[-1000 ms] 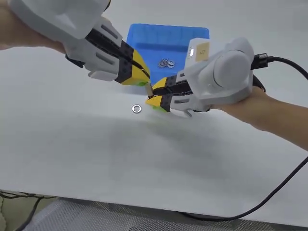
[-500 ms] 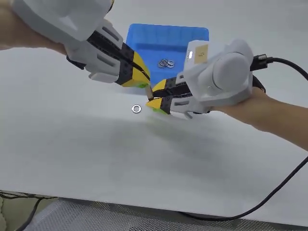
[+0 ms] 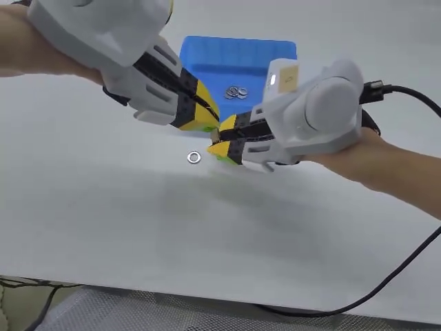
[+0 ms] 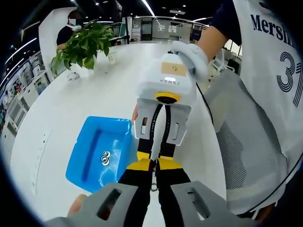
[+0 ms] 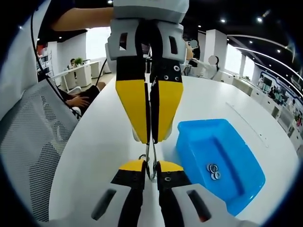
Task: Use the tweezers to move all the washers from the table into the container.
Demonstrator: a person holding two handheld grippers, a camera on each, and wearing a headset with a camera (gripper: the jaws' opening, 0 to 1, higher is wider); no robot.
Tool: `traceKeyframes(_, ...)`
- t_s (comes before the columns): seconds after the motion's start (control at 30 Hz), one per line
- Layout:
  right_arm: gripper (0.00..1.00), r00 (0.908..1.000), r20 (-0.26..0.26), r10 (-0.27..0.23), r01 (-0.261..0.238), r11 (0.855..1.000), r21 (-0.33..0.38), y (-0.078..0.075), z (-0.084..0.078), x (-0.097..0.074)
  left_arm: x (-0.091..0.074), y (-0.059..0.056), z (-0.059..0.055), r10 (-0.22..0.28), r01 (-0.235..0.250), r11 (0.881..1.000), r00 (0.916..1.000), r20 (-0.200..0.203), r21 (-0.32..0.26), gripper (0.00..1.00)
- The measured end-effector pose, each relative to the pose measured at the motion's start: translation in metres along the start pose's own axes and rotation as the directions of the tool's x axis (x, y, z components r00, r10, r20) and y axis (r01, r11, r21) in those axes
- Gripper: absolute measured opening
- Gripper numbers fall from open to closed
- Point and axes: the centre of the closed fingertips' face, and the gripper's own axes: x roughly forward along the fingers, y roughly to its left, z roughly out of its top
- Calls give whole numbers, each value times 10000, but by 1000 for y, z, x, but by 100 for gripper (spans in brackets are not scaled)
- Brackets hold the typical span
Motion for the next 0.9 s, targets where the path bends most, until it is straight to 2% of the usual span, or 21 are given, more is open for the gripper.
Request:
traceKeyframes(0.37, 9, 9999, -171, -5, -1, 9994, -352, 2, 0, -3, -3, -4, 1, 68, -66, 9997, 9999, -84, 246, 6)
traceKeyframes(0.53, 9, 10000, 51, -46, 48, 9996, -292, -2, 6, -7, -11, -3, 11, 227, -234, 9993, 9994, 250, 279, 6)
traceKeyframes(0.9, 9, 9976, 585, -367, 391, 9984, -398, -7, 32, -24, -32, -2, 33, 727, -778, 9953, 9936, 859, 571, 6)
